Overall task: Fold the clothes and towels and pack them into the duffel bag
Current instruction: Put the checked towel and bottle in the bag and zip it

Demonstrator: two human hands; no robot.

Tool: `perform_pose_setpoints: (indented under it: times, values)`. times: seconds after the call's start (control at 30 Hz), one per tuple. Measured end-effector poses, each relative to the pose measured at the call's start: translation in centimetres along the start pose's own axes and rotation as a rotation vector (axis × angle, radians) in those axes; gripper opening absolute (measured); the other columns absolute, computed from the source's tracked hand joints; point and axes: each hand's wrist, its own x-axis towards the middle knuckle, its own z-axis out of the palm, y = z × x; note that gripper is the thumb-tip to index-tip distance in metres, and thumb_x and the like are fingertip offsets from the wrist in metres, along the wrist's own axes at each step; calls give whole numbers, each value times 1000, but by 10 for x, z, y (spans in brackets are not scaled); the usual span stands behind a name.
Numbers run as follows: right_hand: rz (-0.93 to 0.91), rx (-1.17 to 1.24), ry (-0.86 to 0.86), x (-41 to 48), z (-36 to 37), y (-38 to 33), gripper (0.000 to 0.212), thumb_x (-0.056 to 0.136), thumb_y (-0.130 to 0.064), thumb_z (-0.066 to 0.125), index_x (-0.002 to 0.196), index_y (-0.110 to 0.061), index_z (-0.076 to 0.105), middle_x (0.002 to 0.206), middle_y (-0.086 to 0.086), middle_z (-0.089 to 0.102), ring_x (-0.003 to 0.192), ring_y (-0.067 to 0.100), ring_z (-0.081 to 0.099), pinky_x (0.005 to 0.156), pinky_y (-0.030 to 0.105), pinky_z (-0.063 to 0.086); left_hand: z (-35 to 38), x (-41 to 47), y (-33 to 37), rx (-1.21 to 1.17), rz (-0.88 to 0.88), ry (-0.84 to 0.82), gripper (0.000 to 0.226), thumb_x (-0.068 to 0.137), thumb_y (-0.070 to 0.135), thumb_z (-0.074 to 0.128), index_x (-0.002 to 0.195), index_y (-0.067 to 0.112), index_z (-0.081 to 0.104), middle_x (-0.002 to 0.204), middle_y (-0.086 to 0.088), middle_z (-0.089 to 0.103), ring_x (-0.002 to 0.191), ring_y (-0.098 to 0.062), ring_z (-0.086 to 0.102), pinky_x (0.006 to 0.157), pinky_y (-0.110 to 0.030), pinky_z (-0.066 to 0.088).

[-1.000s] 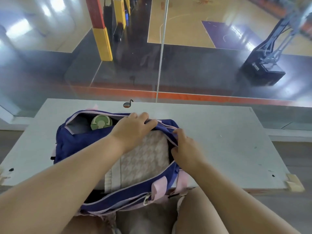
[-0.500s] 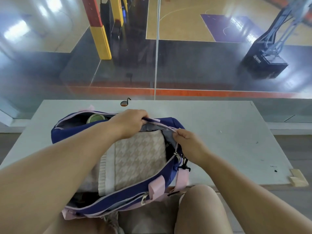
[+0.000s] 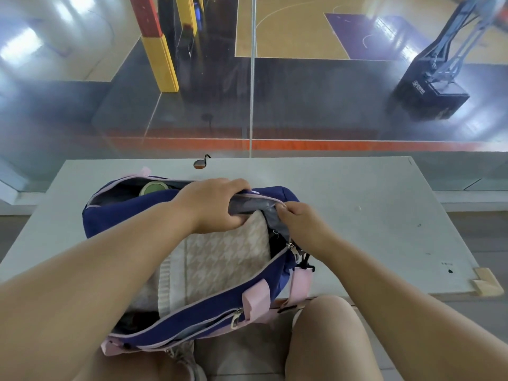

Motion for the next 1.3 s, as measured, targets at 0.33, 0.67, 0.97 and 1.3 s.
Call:
perform_pose_setpoints:
  times: [0.33,0.67,0.97,1.3]
  values:
    - [135,192,-29,2,-9,-5,40,96,-32,49,70,-3,61,66,8,50,60,20,44,60,27,35,17,5,6,406,33,28,73,73,40,60,132,42,18,119,0,30,106,-27,36,90,-41,35]
    - [67,-32,30,-1,-19,-3,42,100,-29,41,61,-14,40,53,-1,35,45,13,28,39,18,23,35,-15,41,191,375,-14,47,91,34,27,96,18,71,97,3,66,87,-16,55,84,-29,44]
    - [154,81,91,2,-18,-7,48,98,-27,47,54,-15,32,52,3,30,47,16,26,47,27,21,59,-7,53,171,0,6,34,96,38,38,103,19,65,108,-5,66,98,-25,59,81,-35,47]
    - [172,175,12,3,-22,-5,36,95,-29,52,65,-11,45,60,8,36,55,21,31,62,37,29,65,2,63,58,-194,195,24,92,26,46,89,13,66,88,-8,68,79,-28,60,62,-31,39]
